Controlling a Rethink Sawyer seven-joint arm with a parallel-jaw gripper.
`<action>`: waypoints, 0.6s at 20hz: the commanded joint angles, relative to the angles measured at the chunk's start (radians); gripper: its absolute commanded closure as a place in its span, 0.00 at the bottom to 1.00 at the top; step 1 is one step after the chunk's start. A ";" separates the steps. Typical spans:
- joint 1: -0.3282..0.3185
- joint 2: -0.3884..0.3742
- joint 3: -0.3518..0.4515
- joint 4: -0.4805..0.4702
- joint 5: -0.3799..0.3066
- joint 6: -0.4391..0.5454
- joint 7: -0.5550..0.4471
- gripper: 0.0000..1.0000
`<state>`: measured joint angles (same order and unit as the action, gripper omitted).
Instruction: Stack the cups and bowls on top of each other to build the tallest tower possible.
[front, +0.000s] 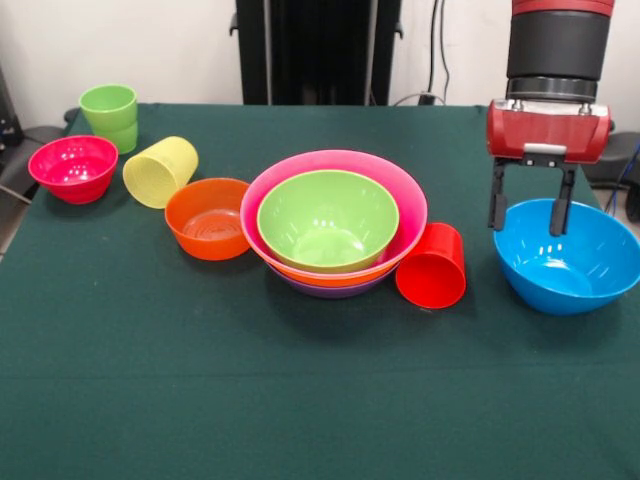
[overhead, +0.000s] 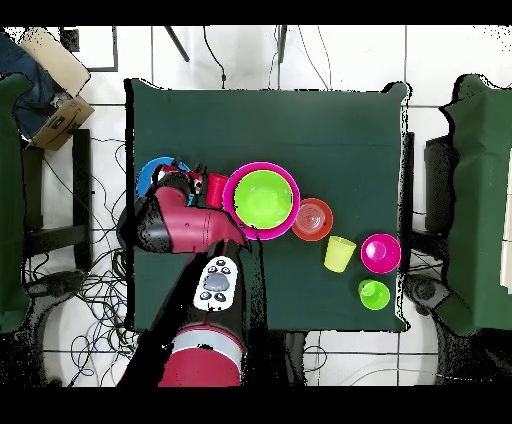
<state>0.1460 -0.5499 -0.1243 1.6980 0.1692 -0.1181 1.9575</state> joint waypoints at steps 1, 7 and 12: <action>0.029 0.026 0.018 0.015 -0.038 0.070 0.090 0.00; 0.036 0.030 0.011 0.011 -0.040 0.083 0.085 0.00; 0.022 0.023 0.025 0.028 -0.038 0.056 0.107 0.00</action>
<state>0.1634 -0.5500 -0.1567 1.6980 0.1692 -0.1181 1.9575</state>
